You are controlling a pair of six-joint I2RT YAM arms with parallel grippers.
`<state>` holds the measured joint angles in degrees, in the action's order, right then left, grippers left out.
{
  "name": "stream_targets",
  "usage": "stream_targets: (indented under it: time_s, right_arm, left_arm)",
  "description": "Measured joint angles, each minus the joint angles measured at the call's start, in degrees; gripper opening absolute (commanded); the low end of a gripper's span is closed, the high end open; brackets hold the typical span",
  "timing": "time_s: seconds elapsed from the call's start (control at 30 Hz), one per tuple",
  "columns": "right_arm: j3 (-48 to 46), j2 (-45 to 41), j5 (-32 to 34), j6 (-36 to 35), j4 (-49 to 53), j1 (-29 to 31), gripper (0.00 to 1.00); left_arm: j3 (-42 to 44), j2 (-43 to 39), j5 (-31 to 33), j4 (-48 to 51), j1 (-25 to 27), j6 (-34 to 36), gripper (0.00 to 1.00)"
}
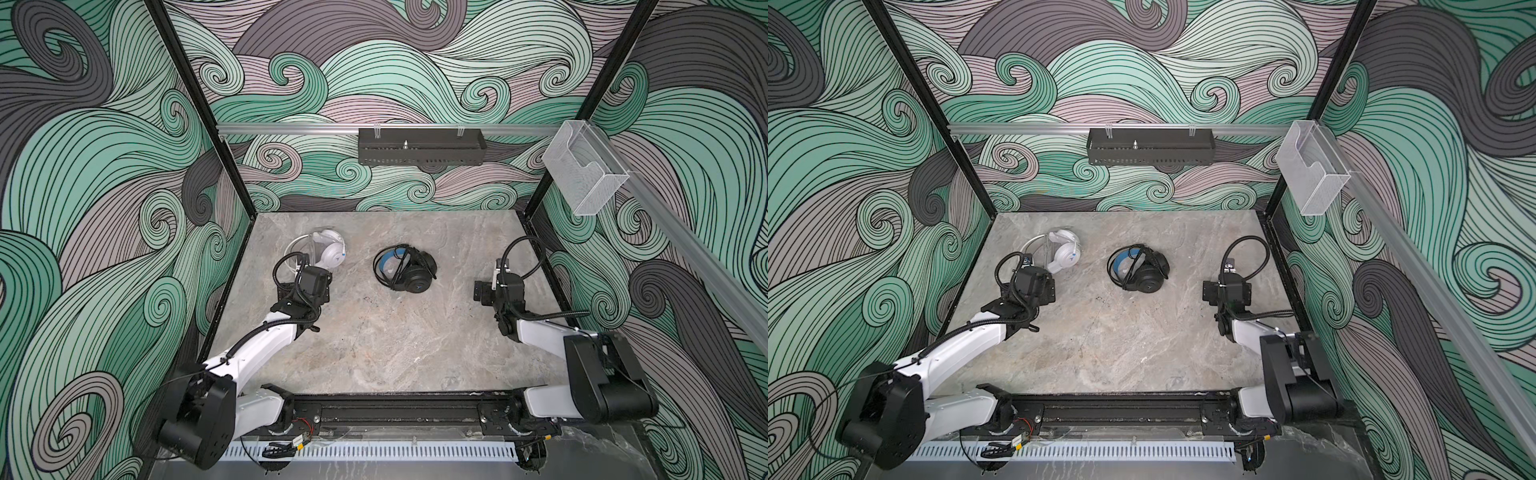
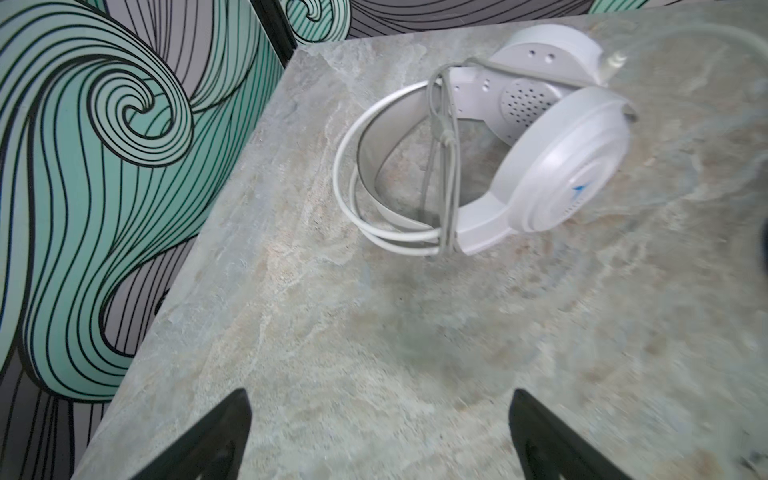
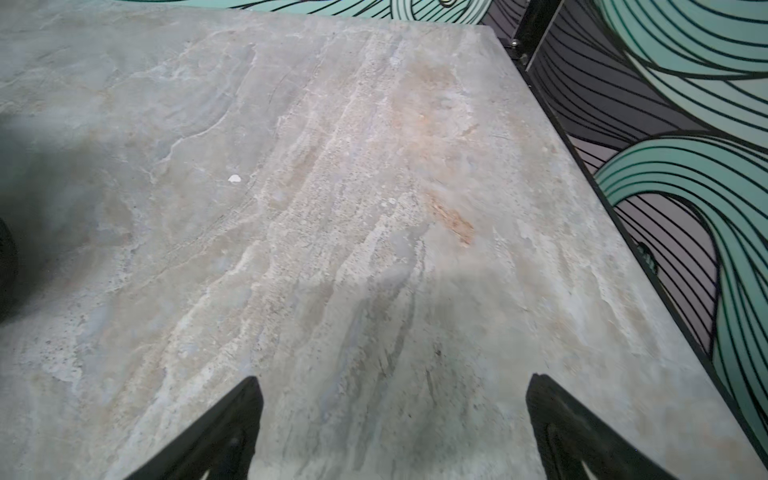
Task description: Wrap the headphones
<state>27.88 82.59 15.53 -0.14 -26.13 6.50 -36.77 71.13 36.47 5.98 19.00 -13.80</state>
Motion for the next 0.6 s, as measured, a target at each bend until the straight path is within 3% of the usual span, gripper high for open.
stream_targets:
  time_s: [0.1,0.3,0.47,0.6]
  right_arm:
    - [1.22,3.13,-1.57,-0.74,-5.79,-0.70,0.99]
    - [-5.27,4.87,-3.26,0.15,-17.70,-4.13,1.00]
    - [-6.16,6.05,-4.00,0.46,-20.26,-4.55,1.00]
    - [-6.16,6.03,-4.07,0.55,-21.86,-4.39,1.00]
  left_arm:
    - [-1.64,5.64,0.17,-5.29,-2.71,2.56,0.98]
    - [-4.39,14.05,-1.49,-17.92,-7.45,7.21,0.99]
    - [-4.31,14.58,-5.20,-24.06,-9.68,8.28,0.99]
    - [-1.51,9.53,-5.92,-23.71,-10.01,9.11,0.99]
